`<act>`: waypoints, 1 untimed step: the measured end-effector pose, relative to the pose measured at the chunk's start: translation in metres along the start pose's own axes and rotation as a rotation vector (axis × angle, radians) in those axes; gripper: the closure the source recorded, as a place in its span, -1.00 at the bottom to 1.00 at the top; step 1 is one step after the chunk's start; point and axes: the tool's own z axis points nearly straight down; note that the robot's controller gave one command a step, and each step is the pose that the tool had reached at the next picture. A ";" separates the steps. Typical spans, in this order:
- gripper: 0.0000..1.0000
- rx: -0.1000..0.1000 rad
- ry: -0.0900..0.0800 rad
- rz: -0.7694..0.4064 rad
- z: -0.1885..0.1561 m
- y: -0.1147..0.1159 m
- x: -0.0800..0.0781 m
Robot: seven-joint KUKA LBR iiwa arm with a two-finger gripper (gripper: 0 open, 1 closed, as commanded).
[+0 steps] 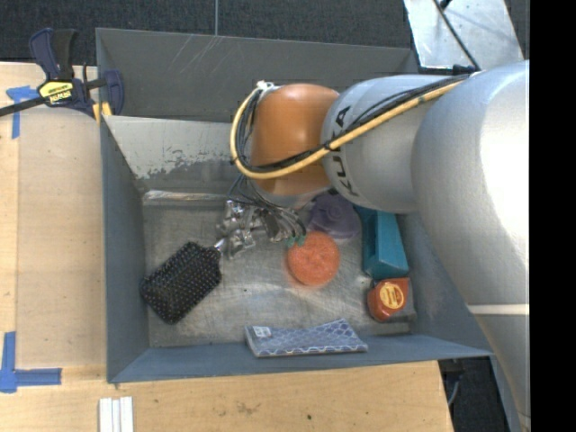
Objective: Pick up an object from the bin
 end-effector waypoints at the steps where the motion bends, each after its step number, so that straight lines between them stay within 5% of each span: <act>1: 1.00 0.000 0.000 0.001 0.000 0.000 0.000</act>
Offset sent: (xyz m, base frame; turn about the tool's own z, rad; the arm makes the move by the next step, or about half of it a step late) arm 0.0080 -0.0061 0.0667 0.0330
